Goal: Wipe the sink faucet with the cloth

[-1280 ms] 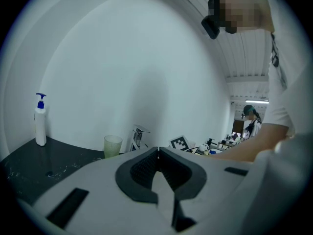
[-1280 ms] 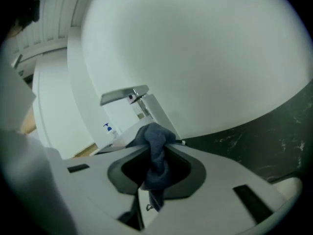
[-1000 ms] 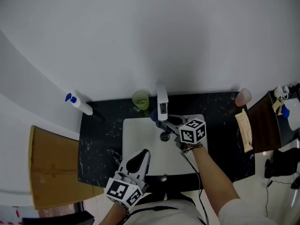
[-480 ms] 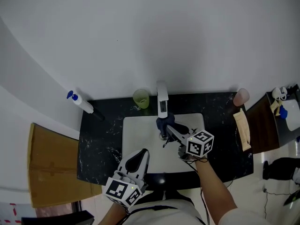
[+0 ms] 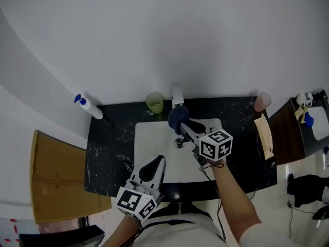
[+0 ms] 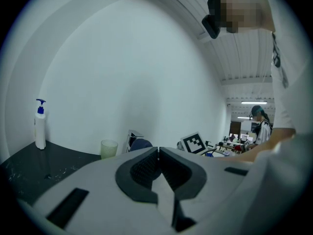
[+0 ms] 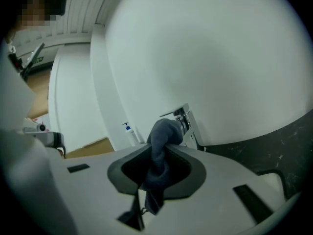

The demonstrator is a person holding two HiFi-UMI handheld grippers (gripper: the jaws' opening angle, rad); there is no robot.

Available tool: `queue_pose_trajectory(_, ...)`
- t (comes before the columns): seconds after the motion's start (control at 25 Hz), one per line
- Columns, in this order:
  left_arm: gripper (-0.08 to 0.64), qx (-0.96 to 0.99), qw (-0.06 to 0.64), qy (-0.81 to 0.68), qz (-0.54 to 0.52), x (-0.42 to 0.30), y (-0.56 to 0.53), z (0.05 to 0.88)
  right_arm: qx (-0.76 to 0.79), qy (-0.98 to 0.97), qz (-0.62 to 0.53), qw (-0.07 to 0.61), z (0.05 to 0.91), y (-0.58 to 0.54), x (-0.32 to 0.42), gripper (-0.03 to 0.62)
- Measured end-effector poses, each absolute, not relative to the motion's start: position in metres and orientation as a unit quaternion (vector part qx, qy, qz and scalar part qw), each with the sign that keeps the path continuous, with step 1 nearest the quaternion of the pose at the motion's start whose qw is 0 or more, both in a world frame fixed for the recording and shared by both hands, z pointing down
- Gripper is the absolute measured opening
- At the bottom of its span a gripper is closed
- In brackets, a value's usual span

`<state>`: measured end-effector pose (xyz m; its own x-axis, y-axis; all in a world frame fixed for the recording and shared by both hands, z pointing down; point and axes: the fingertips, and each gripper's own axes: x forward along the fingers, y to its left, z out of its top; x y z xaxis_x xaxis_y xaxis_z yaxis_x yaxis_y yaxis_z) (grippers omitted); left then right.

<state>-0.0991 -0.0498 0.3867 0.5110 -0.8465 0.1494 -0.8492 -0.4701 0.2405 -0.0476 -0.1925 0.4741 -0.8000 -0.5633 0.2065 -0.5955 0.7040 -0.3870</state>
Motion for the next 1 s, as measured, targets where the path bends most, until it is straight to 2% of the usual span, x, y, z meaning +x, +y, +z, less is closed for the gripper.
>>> queue_pose_trajectory(0.36,0.011,0.855,0.137,-0.5,-0.007,-0.11,-0.033,0.383,0.326,-0.907,0.248,0.098,0.531,-0.155,-0.037,0.072)
queue_pose_trajectory(0.72,0.011,0.861,0.131,-0.491,-0.016,-0.11,-0.023,0.379,0.363,-0.901,0.236,0.013,0.455,-0.098,0.027,0.072)
queue_pose_trajectory(1.0,0.011,0.879,0.127,-0.459,-0.024,-0.089,-0.015,0.378,0.42,-0.878,0.227,0.026,0.451,-0.05,0.091,0.072)
